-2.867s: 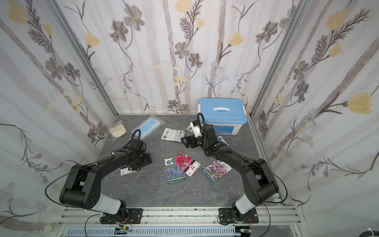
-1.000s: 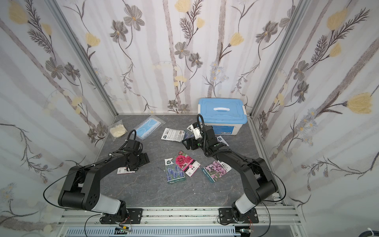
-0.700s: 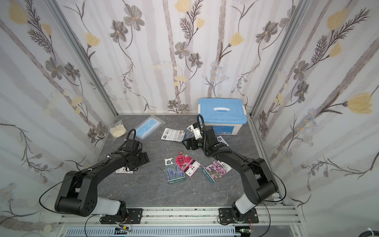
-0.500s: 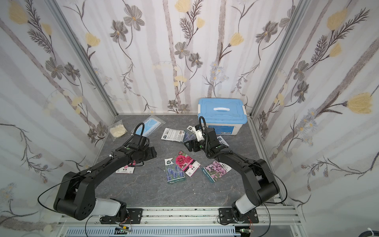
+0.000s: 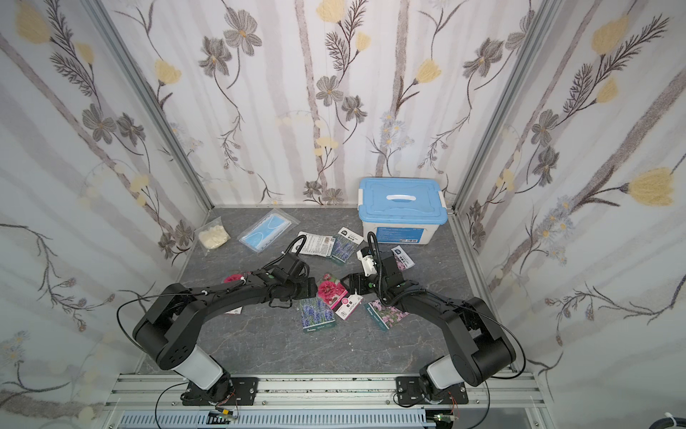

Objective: Arrange the seed packets in a row
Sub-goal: Pick up the seed packet from the center of the board.

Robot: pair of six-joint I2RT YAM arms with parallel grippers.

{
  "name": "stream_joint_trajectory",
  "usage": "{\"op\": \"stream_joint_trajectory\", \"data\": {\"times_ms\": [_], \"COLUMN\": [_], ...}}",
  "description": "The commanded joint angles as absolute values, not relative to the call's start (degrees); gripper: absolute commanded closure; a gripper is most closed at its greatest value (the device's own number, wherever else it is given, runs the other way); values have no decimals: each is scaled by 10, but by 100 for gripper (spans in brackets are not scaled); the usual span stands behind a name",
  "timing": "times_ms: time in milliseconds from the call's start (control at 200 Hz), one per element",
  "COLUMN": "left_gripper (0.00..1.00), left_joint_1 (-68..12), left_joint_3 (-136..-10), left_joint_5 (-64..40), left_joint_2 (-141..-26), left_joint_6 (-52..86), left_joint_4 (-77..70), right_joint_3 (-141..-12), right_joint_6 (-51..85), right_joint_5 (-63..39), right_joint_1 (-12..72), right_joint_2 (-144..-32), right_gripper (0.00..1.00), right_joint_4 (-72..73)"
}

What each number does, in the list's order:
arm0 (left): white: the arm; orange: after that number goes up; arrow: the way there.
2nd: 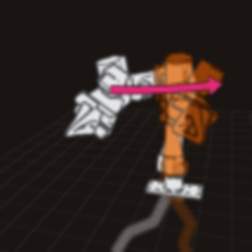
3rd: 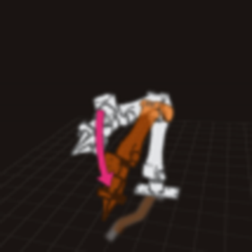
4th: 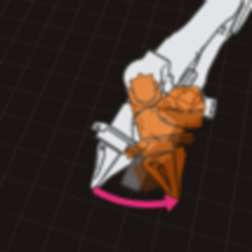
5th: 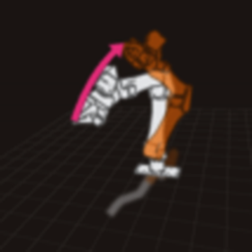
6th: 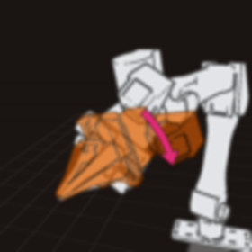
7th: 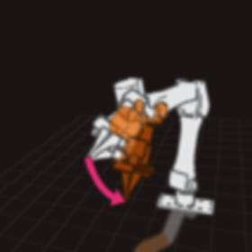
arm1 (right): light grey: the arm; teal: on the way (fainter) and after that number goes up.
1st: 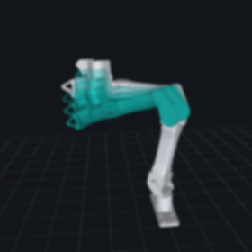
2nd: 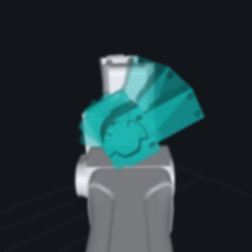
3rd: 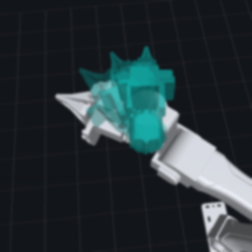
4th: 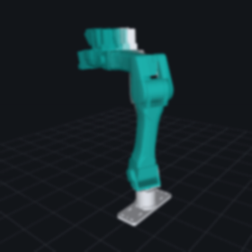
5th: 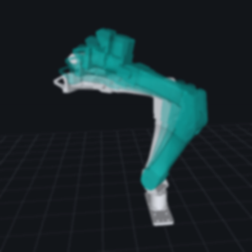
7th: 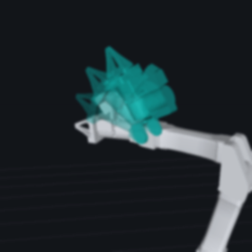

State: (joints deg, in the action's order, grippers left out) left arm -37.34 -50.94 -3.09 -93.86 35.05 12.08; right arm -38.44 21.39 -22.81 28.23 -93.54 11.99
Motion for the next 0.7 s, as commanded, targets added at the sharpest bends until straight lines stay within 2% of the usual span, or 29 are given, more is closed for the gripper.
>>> {"op": "stream_joint_trajectory", "data": {"times_ms": [0, 694], "left_gripper": [13, 13], "left_joint_1": [-387, -451], "left_joint_3": [-517, -510], "left_joint_5": [-31, -14], "left_joint_2": [-951, -964], "left_joint_6": [372, 409], "left_joint_4": [83, 51], "right_joint_3": [-381, -340], "right_joint_6": [226, 258], "right_joint_5": [-222, -233], "right_joint_1": [283, 276], "right_joint_2": [-934, -946], "right_gripper": [15, 18], "right_joint_4": [157, 202]}}
